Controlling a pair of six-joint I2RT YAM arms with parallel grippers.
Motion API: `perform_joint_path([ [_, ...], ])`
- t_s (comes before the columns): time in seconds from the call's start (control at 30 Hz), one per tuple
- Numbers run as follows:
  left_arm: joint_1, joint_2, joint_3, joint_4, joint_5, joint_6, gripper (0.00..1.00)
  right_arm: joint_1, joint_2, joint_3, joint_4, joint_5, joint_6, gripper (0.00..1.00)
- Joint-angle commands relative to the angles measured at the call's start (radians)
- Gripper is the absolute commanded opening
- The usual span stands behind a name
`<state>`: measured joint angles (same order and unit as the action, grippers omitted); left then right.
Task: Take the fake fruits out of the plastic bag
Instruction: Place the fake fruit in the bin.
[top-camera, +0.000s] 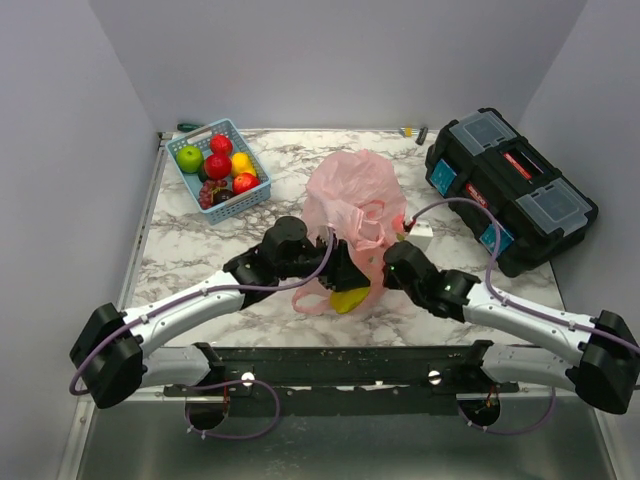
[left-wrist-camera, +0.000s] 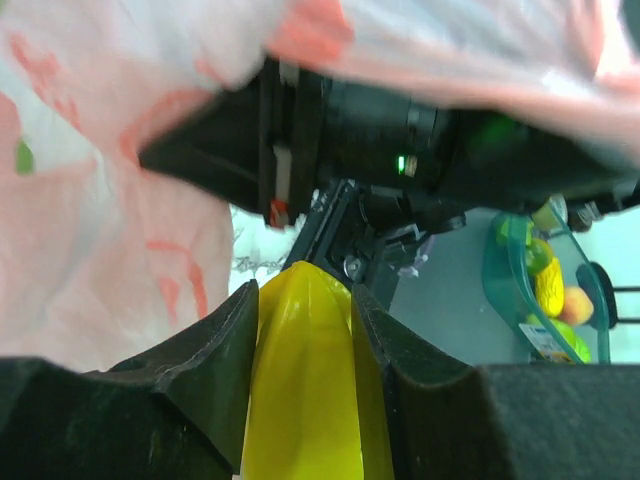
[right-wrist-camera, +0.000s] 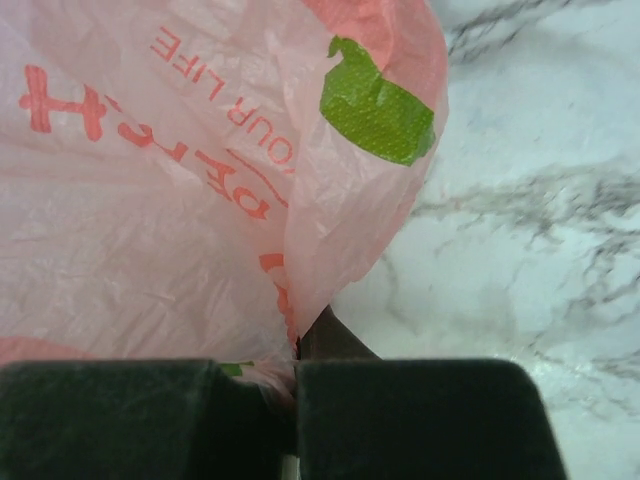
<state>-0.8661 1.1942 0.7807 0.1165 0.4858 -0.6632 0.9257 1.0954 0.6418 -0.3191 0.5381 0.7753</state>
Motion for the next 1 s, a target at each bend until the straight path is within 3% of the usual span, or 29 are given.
perform_joint_path([
  [0.0,-0.005,0.034,0.039,-0.073,0.116,0.039,0.0,-0.097,0.004,0.086,-0.038,0.002,-0.086,0.01],
  [0.13,-0.007,0.089,0.012,-0.061,0.146,0.017,0.0,-0.19,0.015,0.156,-0.039,-0.044,-0.158,0.01],
  [0.3,-0.03,0.135,-0.005,-0.039,0.154,0.001,0.0,-0.198,0.034,0.23,-0.049,-0.051,-0.208,0.01],
  [0.6,-0.113,-0.05,-0.043,-0.052,0.089,0.144,0.0,-0.347,0.169,0.252,-0.085,-0.138,-0.222,0.01],
  [0.83,-0.031,-0.232,0.016,-0.341,-0.279,0.223,0.0,-0.357,0.18,0.135,-0.089,-0.158,-0.204,0.01],
  [0.97,0.071,-0.296,0.083,-0.471,-0.644,0.157,0.0,-0.357,0.125,0.087,-0.09,-0.205,-0.199,0.1],
])
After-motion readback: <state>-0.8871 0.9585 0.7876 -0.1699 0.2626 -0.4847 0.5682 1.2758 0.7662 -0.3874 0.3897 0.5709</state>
